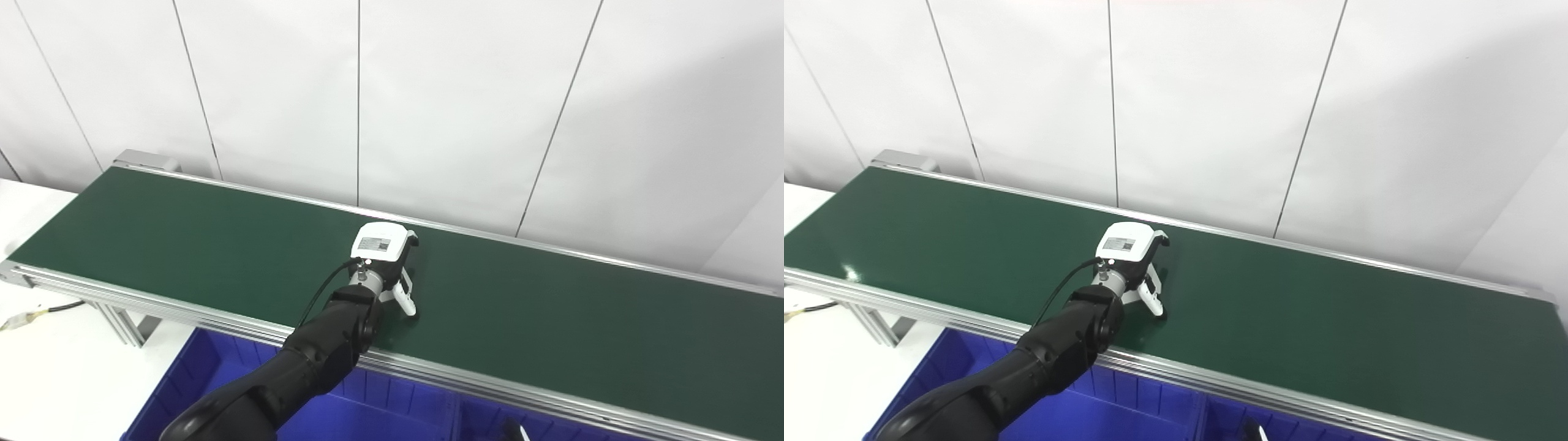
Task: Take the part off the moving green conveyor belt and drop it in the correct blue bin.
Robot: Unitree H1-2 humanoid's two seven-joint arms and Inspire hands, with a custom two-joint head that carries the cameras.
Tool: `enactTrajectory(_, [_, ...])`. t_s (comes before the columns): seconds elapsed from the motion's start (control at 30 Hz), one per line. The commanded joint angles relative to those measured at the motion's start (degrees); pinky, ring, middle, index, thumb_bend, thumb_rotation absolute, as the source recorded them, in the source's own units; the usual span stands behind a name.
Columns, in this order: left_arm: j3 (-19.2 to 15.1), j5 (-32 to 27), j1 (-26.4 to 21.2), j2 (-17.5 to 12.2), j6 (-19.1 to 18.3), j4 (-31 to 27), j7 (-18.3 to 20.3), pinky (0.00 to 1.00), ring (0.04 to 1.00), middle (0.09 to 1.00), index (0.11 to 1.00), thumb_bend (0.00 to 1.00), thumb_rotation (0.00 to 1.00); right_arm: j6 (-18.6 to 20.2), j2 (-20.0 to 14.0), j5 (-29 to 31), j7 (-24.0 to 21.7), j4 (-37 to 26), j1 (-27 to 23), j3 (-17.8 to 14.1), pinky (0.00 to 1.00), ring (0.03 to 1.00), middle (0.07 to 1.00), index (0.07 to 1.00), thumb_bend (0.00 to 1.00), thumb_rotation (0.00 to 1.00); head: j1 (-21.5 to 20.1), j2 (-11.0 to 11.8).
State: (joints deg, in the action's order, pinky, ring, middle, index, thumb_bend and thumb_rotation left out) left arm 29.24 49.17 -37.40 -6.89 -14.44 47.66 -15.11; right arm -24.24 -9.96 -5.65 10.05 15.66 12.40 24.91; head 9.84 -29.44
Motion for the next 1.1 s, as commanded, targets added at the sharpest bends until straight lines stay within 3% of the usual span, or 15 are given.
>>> enactTrajectory(0.0, [-0.18, 0.36, -0.64, -2.35, -0.32, 1.74, -1.41, 0.35, 0.389, 0.482, 0.508, 0.56, 0.00, -2.69, 0.03, 0.19, -0.03, -1.68, -0.43, -0.04, 0.92, 0.942, 0.958, 0.975, 1.00, 1.00, 0.13, 0.00])
enactTrajectory(0.07, [0.03, -0.33, -0.87, -2.66, -0.25, 0.87, -0.36, 0.29, 0.332, 0.445, 0.487, 0.53, 0.00, -2.69, 0.00, 0.12, 0.04, -1.70, -0.48, 0.02, 0.93, 0.943, 0.959, 0.975, 1.00, 1.00, 0.16, -0.03])
enactTrajectory(0.2, [-0.10, -1.21, -0.86, -3.26, -0.04, -1.27, 1.06, 0.35, 0.415, 0.462, 0.493, 0.51, 0.00, -2.69, 0.06, 0.06, 0.10, -1.66, -0.48, 0.10, 0.93, 0.943, 0.957, 0.975, 1.00, 1.00, 0.17, -0.03])
enactTrajectory(0.53, [0.36, -0.57, -1.80, -3.72, -1.63, -2.75, 3.53, 0.30, 0.432, 0.465, 0.495, 0.51, 0.00, -2.69, 0.34, 0.10, 0.30, -1.39, -0.59, 0.15, 0.93, 0.941, 0.953, 0.971, 1.00, 1.00, 0.09, -0.06])
enactTrajectory(0.7, [0.72, -0.07, -1.82, -3.87, -1.93, -3.96, 4.08, 0.33, 0.432, 0.491, 0.495, 0.50, 0.00, -2.69, 0.35, 0.29, 0.05, -1.58, -0.50, 0.07, 0.93, 0.940, 0.955, 0.972, 1.00, 1.00, 0.09, -0.06])
enactTrajectory(0.73, [0.63, -0.16, -1.76, -3.89, -2.06, -4.39, 4.32, 0.38, 0.453, 0.507, 0.476, 0.50, 0.00, -2.69, 0.36, 0.33, -0.02, -1.66, -0.46, 0.03, 0.93, 0.939, 0.955, 0.973, 1.00, 1.00, 0.12, -0.13])
enactTrajectory(0.83, [-0.04, -0.79, -1.36, -3.90, -2.48, -6.74, 5.17, 0.38, 0.457, 0.510, 0.473, 0.50, 0.00, -2.69, 0.27, 0.63, -0.38, -1.96, -0.28, -0.09, 0.94, 0.944, 0.958, 0.976, 1.00, 1.00, 0.49, -0.36])
enactTrajectory(1.0, [-0.89, -0.91, -0.60, -4.32, -2.99, -13.06, 6.59, 0.24, 0.414, 0.475, 0.494, 0.50, 0.00, -2.69, 0.05, 0.88, -0.78, -2.48, -0.06, -0.47, 0.93, 0.937, 0.955, 0.973, 1.00, 1.00, 1.65, -1.64])
enactTrajectory(1.07, [-1.40, -1.13, -0.18, -4.68, -3.78, -17.26, 8.65, 0.26, 0.412, 0.476, 0.497, 0.50, 0.00, -2.69, 0.02, 0.96, -1.02, -2.99, 0.11, -0.74, 0.93, 0.937, 0.956, 0.975, 1.00, 1.00, 2.19, -2.48])
